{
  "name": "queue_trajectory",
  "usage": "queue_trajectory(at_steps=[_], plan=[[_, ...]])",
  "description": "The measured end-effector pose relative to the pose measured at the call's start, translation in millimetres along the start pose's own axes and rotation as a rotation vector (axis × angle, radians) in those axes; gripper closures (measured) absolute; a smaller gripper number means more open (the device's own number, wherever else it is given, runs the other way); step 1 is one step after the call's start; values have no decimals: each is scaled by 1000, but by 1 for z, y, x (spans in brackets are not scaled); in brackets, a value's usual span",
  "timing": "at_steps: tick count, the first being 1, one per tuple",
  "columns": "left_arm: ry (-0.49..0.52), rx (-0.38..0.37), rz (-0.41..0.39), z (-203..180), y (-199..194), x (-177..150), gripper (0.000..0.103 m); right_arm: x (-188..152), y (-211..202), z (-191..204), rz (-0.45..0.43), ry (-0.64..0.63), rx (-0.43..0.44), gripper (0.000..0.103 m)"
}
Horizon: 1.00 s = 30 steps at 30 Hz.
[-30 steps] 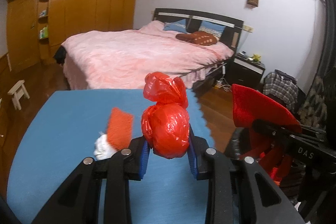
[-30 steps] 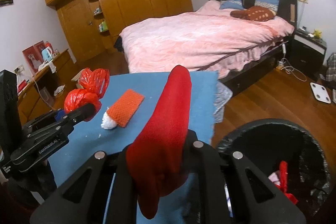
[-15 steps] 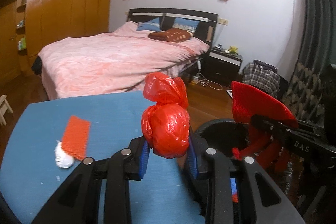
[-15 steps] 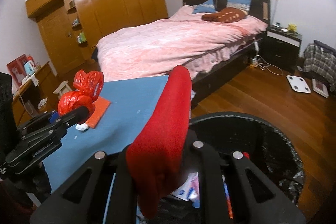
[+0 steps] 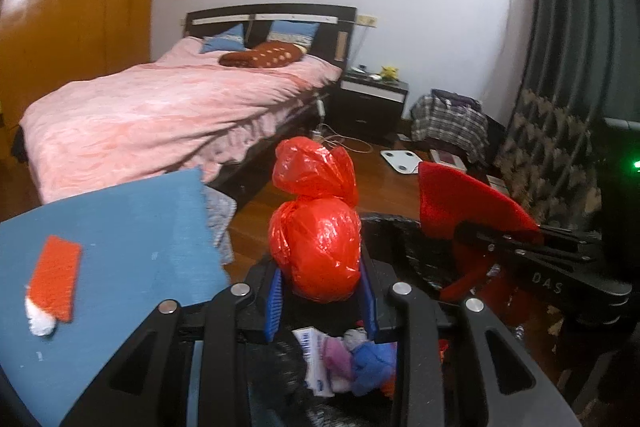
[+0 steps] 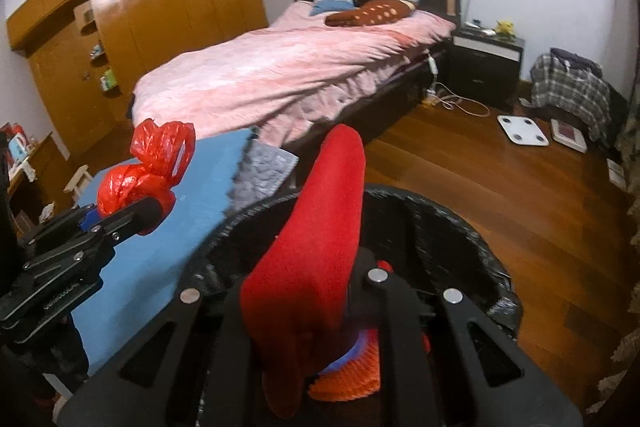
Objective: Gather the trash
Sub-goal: 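Carry the red bag and red cloth over the bin and open both tools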
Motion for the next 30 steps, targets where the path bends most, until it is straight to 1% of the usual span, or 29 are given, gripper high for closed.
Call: queue_trajectory(at_steps=[4,8,14,15,16,17,18,19,21,22,23,24,25,26,29,30], plan=[[12,-22,19,-12,13,-6,72,-13,4,-17,18,11,-31,91],[18,-37,41,-18,23,-13,71,-23,10,-30,34,28,-43,88],[16,-63,79,-18,35,-21,68,-28,14,-36,46,35,-51,88],[14,-68,85,-19,37,-23,67,-28,14,-37,47,35,-56,87],[12,-73,89,-19,38,-24,64,-28,14,-38,46,37,-59,80],[11,-76,94,-18,39,-25,55,-28,14,-39,46,38,-64,69],[8,-77,96,-18,39,-26,51,-28,13,-41,41,38,-76,64],[5,-75,96,-17,39,-27,44,-27,12,-42,36,37,-82,57],[-1,-75,96,-14,37,-27,41,-25,10,-45,26,35,-95,47],[-3,-73,96,-13,37,-28,35,-24,8,-46,18,36,-107,37],[-9,-59,89,-8,34,-27,28,-22,6,-47,7,38,-115,29],[-15,-50,81,-4,32,-26,26,-20,6,-48,0,38,-120,25],[-18,-44,76,-2,31,-25,23,-18,4,-48,-11,35,-127,13],[-22,-37,73,2,29,-24,21,-17,3,-47,-23,32,-132,10],[-28,2,51,16,21,-19,13,-11,-2,-39,-54,19,-121,7],[-33,15,39,23,17,-17,12,-9,-2,-38,-58,19,-116,7]])
Point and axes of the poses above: each gripper's, at about its wrist camera, not at the fingertips, and y roughly the way its jaws point, z to its left, x to its top, the point moved 8 cm from there along y, roughly the way its jaws point, and after that the axes turned 7 degrees about -z, right-handed, at the moved point
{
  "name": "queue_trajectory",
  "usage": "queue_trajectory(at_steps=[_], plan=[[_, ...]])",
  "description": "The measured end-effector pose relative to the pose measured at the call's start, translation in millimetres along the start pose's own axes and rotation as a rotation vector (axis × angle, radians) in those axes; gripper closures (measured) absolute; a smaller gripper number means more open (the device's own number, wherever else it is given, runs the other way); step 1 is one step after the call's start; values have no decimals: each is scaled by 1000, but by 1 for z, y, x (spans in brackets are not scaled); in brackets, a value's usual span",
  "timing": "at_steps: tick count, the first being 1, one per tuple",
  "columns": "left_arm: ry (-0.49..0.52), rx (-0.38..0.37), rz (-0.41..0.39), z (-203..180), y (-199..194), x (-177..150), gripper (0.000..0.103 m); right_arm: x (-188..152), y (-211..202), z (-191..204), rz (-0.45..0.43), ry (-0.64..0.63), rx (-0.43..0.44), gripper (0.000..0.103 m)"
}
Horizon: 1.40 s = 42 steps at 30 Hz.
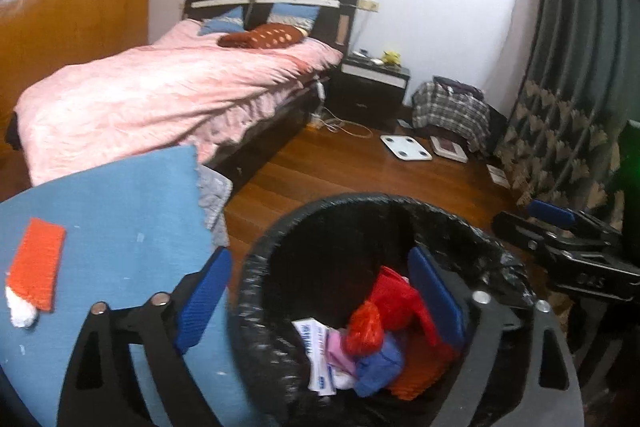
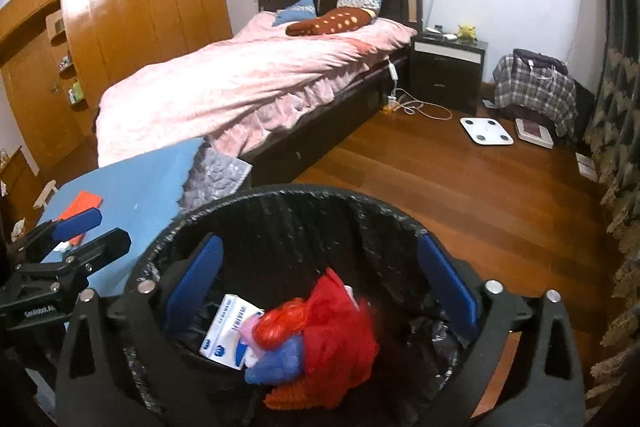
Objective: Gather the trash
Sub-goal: 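Carry the red bag and red cloth over the bin and open both tools, then move both tools back over the remaining items on the table, then grasp the white plastic bag with the left tool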
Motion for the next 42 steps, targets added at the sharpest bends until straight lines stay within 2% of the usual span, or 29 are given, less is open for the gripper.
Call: queue_trajectory(at_steps=[8,15,23,29,35,42], plan=[[-33,94,-46,45,-28,7,7,12,-3,31,-23,-16,48,6],[-54,231,-88,105,-63,1,7,18,3,75,-26,-32,107,6],[-94,434,-96,197,-106,-24,7,22,21,167,-19,-83,237,6],[-156,532,-59,256,-118,-51,7,12,39,242,8,-144,323,6],[-208,544,-19,295,-109,-73,11,1,60,283,33,-178,341,6],[-228,515,32,309,-85,-88,16,-14,79,305,62,-199,337,6]])
Point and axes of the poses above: each gripper's, at about its wrist camera, not at the fingertips, and y roughly the way its jaws point, z to its left, x to its top, the point moved 8 cm from there along y, roughly the way its jaws point, and after that the axes turned 7 degrees about -z, right-handed, at the moved point
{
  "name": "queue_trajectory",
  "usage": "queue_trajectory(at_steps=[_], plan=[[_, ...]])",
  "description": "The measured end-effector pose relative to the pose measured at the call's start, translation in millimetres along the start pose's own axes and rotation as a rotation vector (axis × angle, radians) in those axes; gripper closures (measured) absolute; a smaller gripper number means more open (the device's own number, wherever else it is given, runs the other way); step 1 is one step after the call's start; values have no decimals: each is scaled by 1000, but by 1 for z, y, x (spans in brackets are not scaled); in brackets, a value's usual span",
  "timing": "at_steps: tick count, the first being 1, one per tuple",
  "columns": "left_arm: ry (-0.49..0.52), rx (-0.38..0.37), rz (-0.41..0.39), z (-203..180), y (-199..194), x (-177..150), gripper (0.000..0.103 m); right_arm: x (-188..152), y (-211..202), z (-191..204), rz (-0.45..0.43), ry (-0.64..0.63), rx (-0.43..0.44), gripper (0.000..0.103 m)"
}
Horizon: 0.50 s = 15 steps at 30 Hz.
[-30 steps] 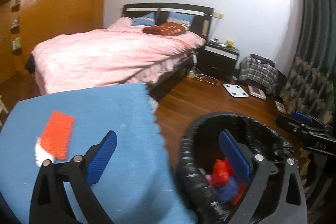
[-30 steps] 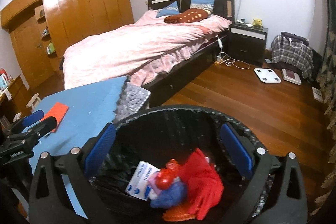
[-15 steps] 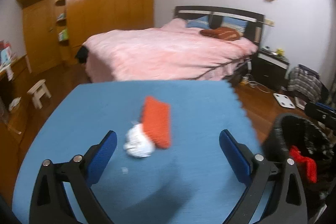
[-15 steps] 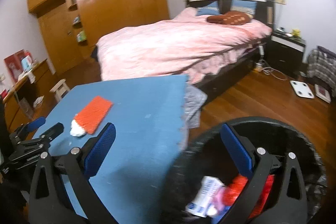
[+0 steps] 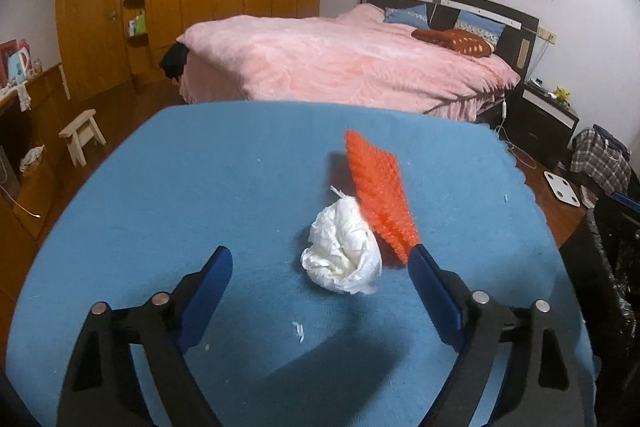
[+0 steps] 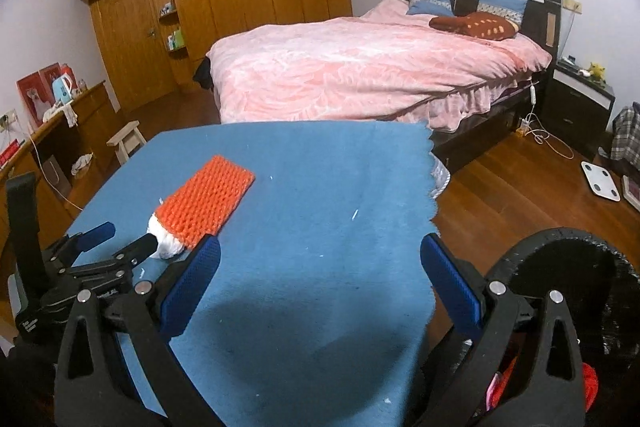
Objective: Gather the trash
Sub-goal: 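Grasp the white plastic bag with the left tool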
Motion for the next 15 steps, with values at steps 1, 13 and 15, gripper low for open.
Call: queue_trajectory(at_steps=[1,13,15], plan=[[1,-6,6,-1,2,-1,18,-2,3,1,4,0,-1,6],[-33,-135,106,-10,25,-14,70,-18,17,1,44,1,-17,6],[-16,-134,87,-12,18,-12,70,-17,18,0,47,-1,-15,6]])
Point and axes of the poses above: each gripper's, at about its wrist camera, not at the fingertips, and y roughly the way its jaws point, z to its left, x to its top, the point moved 8 cm from there along y, roughly the way its jaws point, and after that the axes turned 7 degrees about -z, right-handed, at the moved point
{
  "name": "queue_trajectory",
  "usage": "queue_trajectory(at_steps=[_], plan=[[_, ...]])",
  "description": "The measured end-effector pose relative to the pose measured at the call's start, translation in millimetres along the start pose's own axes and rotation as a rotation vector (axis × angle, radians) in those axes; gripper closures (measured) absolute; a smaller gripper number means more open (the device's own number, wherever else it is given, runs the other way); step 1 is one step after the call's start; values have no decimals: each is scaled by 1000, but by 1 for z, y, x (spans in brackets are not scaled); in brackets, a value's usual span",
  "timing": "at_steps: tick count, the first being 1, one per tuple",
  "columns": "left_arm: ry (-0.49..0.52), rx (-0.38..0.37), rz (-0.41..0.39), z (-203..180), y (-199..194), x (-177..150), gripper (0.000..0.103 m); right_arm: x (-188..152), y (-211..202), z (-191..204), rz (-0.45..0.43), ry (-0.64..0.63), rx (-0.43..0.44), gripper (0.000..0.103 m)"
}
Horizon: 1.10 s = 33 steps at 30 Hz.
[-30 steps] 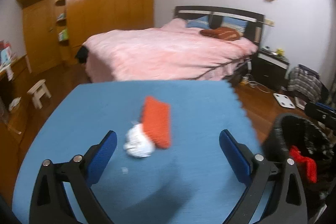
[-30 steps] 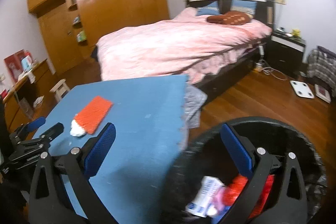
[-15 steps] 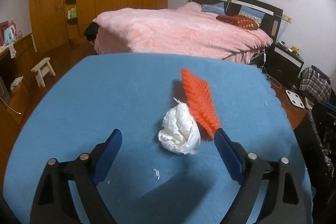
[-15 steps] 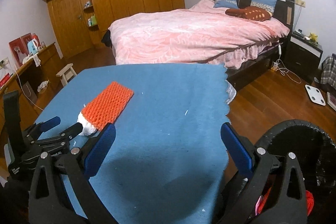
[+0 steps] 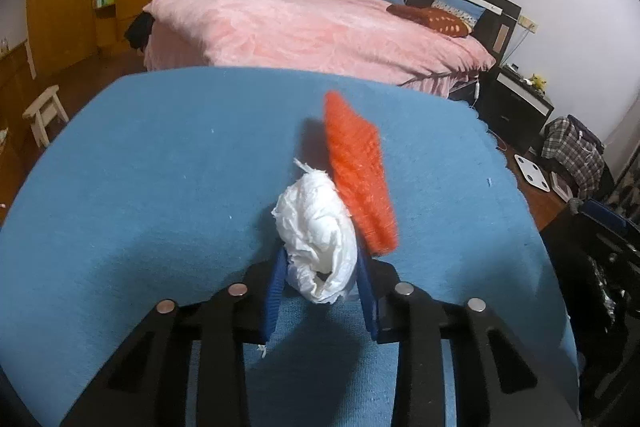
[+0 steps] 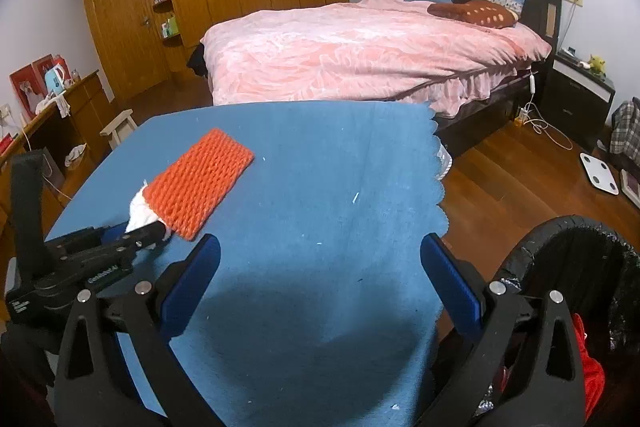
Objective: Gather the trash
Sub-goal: 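Grasp the white plastic bag with the left tool, then grasp the orange mesh sleeve with the right tool while the left tool holds the white bag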
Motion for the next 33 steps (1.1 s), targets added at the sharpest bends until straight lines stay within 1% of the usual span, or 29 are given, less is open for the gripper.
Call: queue_trajectory(at_steps=[4,7,11,16,21,23,26,29,33], plan=[[13,-3,-18,-5,-13,3,70,2,1,2,0,-7,5,6],[12,12,-35,1,-24,5,70,4,2,7,-3,-9,11,6],[6,62,-53,17,-30,10,70,6,8,16,-4,-19,23,6],[4,123,-60,39,-27,17,70,14,26,42,-7,-47,54,6],[-5,156,-72,54,-25,21,70,20,47,67,-11,-66,75,6],[-10,164,-73,59,-24,21,70,18,59,77,11,-81,72,6],[-7,176,-77,66,-25,21,70,15,71,82,30,-98,46,6],[-13,186,-78,73,-26,21,70,7,87,86,85,-91,52,6],[-23,194,-74,83,-25,19,70,-2,98,90,134,-84,51,6]])
Point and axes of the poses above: each gripper's, at about its wrist camera, not at the fingertips, and y roughly the way its jaws point, z to its left, x to its top, the point moved 8 cm from there along y, roughly the way its jaws point, and after that the axes turned 7 degrees about -z, right-handed, at the moved point
